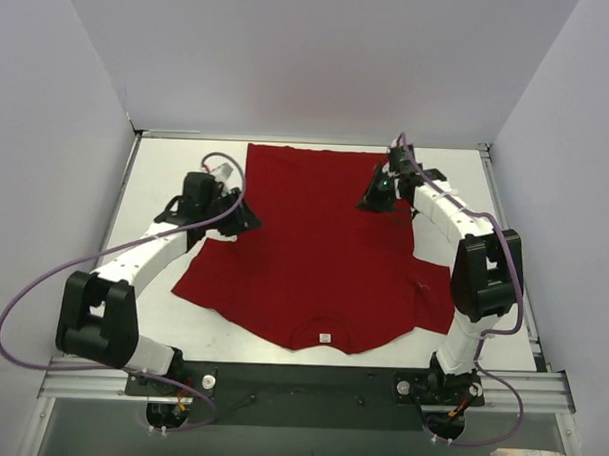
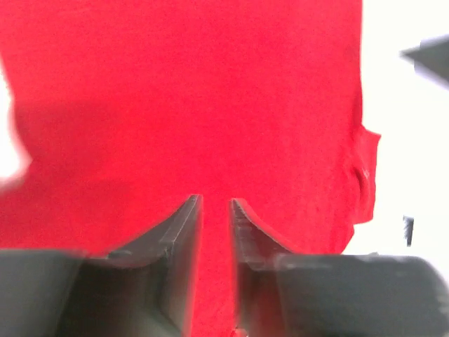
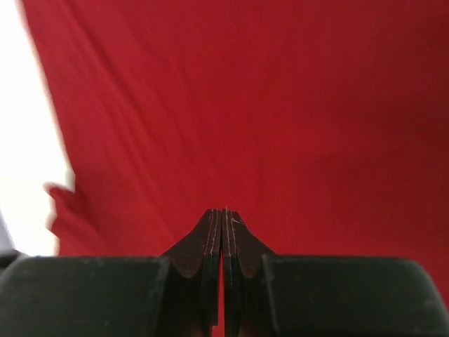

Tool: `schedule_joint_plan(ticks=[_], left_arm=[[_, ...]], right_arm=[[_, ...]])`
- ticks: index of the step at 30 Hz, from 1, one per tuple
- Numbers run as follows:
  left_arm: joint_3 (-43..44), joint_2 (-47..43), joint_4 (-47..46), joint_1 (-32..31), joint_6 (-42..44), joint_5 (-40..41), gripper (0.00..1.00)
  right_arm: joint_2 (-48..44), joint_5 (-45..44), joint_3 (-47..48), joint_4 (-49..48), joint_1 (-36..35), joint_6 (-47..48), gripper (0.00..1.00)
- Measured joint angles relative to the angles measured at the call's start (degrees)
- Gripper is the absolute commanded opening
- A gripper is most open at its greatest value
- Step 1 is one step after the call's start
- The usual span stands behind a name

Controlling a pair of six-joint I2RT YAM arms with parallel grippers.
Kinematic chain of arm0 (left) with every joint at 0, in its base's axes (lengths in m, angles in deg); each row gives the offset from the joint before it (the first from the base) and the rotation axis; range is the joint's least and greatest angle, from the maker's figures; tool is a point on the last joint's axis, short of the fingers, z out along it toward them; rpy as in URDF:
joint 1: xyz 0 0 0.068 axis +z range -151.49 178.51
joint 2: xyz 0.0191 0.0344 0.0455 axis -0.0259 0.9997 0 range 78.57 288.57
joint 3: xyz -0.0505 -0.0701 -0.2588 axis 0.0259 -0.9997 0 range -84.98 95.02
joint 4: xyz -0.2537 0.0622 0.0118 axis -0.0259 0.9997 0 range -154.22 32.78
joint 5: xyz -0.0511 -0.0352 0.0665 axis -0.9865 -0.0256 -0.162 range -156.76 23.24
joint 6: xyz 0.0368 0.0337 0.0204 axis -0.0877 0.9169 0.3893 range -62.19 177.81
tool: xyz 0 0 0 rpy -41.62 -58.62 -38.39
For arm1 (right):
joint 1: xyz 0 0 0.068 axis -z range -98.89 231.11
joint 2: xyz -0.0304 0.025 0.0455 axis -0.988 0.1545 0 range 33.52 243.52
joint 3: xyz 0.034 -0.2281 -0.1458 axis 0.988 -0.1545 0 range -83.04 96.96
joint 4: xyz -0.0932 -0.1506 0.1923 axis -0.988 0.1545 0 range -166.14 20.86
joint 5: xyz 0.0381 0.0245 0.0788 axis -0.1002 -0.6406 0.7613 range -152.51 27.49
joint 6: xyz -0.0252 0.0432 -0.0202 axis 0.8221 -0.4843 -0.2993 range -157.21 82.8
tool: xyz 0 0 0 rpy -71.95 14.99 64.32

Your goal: Pin the brooch onto the clothing

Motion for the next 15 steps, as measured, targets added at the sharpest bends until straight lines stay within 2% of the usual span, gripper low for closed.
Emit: schedule_joint_plan(ticks=[3,6,7,12,15], left_arm=[[-5.64,-5.95,2.19,6.62,-0.57,0.11,0.67],[-9.20,-11.80,6.62,13.31,-0.33,0.52,0.69],[-10.01,-13.27,7.82,15.52,-0.33,0.83,0.69],[-15.78,-19.21,14.36,31.39,-0.11,1.09,0.69],[-18.99,-19.63,17.81,36.04,-0.13,1.18,0.69]], right_arm=[[-0.46,0.76,-7.58,0.66,-3.08,1.81,0.00],[-0.83,1.60,-13.57,1.66,-6.40,4.07,0.00],[-1.25,1.75,-14.69,1.92,-7.19,4.55,0.04],[-7.30,3.04,-19.56,1.99,-11.34,6.64,0.37],[-12.17,2.62,-21.11,1.42,-11.61,7.56,0.57]])
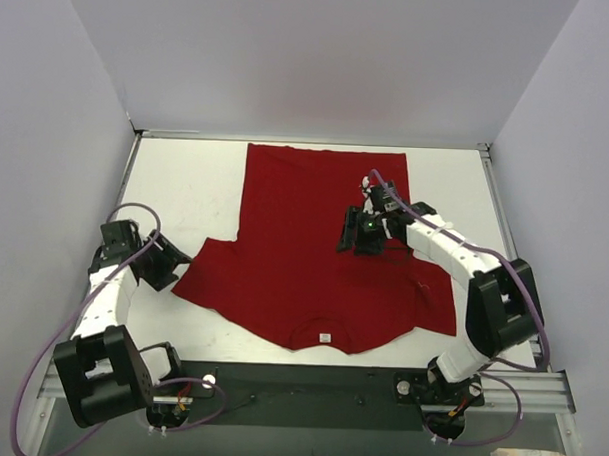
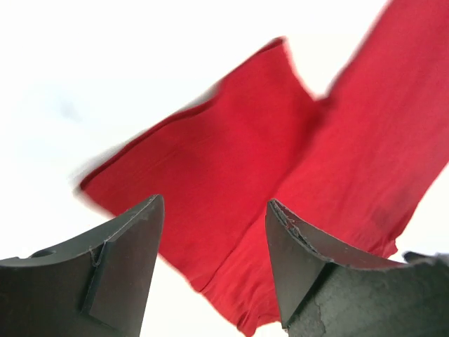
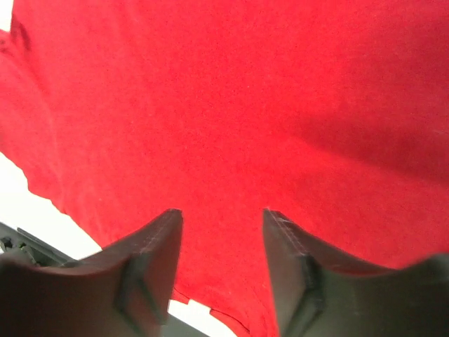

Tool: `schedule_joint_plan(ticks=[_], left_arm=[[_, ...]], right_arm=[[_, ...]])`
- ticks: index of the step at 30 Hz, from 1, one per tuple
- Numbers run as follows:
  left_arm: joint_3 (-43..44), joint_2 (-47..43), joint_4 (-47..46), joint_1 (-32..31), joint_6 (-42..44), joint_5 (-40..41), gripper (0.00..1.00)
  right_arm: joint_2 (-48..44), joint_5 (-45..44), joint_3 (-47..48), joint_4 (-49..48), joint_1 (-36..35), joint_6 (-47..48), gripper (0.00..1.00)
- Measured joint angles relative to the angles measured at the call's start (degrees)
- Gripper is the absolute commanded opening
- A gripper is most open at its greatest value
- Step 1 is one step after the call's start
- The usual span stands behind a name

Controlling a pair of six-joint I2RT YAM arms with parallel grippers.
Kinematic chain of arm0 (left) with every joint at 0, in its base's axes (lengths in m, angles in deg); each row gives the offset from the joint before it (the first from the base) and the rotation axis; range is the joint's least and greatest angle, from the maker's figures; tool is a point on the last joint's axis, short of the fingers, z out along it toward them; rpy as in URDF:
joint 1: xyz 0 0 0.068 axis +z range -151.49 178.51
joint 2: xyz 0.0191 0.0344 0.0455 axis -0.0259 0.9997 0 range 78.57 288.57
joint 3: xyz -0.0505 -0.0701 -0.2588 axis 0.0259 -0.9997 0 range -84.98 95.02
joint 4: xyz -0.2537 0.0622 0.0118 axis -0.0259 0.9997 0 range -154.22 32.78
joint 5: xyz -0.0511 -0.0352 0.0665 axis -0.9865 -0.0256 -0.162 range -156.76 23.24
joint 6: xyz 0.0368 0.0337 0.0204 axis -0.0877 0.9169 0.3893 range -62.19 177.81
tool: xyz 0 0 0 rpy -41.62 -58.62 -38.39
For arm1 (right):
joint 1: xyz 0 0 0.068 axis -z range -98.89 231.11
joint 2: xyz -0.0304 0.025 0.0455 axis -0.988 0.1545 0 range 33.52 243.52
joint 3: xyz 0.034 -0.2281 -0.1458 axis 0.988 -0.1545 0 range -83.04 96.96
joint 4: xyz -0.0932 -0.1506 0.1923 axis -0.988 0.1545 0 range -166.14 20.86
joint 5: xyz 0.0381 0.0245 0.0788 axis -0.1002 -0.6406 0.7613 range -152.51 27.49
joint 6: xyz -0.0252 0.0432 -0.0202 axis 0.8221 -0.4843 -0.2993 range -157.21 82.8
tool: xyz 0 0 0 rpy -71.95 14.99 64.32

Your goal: Pin the brooch onto the clothing

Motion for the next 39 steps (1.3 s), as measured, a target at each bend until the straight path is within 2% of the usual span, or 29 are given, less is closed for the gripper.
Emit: schedule_joint_plan(ticks=[3,8,16,20,24,30,35,36,37,38,39], left_arm=[[-1.40,0.44,3.52,1.55,-0.22,0.57,0.69],[-1.38,2.84,4.85,2.21,-0.24,2.08,0.67],[1.31,7.10,8.87,2.34,1.18,8.66,0.66],[5.11,7.32,10.23,2.29,3.52,12.02,0.65],[6.80,11.76,10.25,0.81,4.87,12.57,0.63],[7.26,19.82,11.32,-5.33,6.01,12.72,0.57],[8.57,21.77,12.22,-7.80,6.29,13.60,0.39],[8.92,22.27,12.50,-7.98,6.43,13.60,0.30],[9.11,22.60,12.68,-8.02,6.54,13.66,0.13],[9.25,22.80,12.85,-8.04,6.47,13.64,0.05],[9.25,23.04,12.81,-8.07,6.86,13.64,0.00]], right_arm=[[-4.44,-1.18,-1.33,-0.22,0.55,1.11,0.61],[-9.14,-2.01,-1.79,-0.42,2.62,2.10,0.61],[-11.23,-2.01,-3.80,-0.37,8.50,2.25,0.62],[-11.52,-1.88,-4.70,-0.28,10.34,2.58,0.67],[-11.54,-1.44,-5.07,-0.20,11.04,3.50,0.69],[-11.72,-0.70,-5.31,-0.22,12.28,4.09,0.69],[-12.48,-0.50,-6.21,-0.07,13.70,4.44,0.69],[-12.57,-0.46,-6.29,-0.09,13.97,4.55,0.69],[-12.63,-0.46,-6.38,-0.11,14.14,4.61,0.69],[-12.63,-0.44,-6.45,-0.07,14.36,4.70,0.69],[-12.63,-0.44,-6.54,-0.09,14.47,4.74,0.69]])
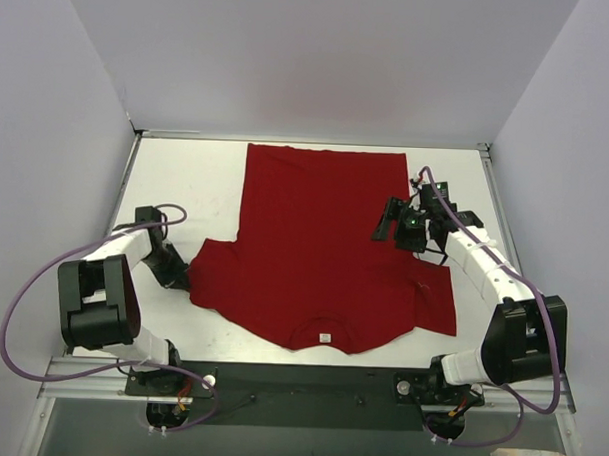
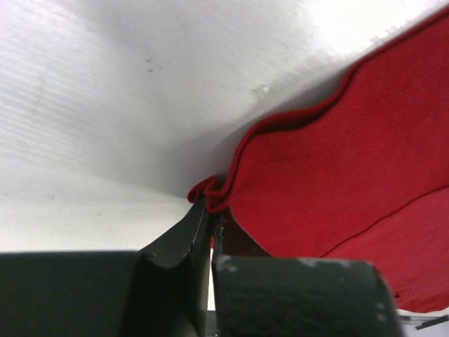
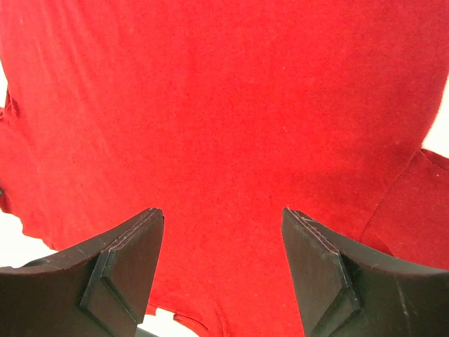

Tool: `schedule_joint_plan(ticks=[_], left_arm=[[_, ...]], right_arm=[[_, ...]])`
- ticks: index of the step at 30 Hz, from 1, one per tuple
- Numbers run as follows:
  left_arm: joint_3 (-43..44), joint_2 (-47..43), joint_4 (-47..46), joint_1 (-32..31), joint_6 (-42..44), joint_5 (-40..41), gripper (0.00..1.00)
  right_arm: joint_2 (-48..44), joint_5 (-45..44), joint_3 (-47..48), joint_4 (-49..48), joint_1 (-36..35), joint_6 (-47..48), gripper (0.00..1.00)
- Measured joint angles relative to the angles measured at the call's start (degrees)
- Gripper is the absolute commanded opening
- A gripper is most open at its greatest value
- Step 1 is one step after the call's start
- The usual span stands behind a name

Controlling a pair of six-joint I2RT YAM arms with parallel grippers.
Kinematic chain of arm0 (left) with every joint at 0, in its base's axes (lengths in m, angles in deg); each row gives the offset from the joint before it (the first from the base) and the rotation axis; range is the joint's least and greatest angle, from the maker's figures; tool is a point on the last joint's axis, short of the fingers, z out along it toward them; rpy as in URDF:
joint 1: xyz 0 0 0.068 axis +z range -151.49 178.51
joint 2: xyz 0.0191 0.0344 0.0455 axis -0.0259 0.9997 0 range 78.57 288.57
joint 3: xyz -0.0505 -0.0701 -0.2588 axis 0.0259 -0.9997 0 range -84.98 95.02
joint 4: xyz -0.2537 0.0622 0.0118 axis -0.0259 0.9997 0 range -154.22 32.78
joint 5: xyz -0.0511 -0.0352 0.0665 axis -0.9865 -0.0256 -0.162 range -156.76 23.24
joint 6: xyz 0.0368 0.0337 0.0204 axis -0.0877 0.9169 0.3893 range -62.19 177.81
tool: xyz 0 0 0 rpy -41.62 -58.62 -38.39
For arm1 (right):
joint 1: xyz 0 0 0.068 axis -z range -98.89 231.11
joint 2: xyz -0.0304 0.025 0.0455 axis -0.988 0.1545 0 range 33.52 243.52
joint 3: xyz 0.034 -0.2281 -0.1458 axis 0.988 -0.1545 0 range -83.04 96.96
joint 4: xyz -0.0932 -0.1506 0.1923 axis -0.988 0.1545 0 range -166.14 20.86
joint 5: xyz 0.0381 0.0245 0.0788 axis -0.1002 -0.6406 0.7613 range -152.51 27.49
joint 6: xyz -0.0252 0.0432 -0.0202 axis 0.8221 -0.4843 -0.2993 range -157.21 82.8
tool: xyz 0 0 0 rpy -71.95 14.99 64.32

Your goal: Pin the brooch onto the clothing

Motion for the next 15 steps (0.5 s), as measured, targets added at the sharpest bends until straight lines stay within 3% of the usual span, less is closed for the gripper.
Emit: schedule_joint_plan(ticks=[9,15], left_arm=[[2.29,-1.68,1.81,-1.31,0.50,-0.96,0.00],[12.63,-7.08,1.75,-10.78,-0.92,-2.32,0.00]], right_arm=[[0.00,0.28,-0.09,0.07,0.35,0.33,0.69],[0.02,0.85,-0.09,0.04,0.35,0.33,0.69]])
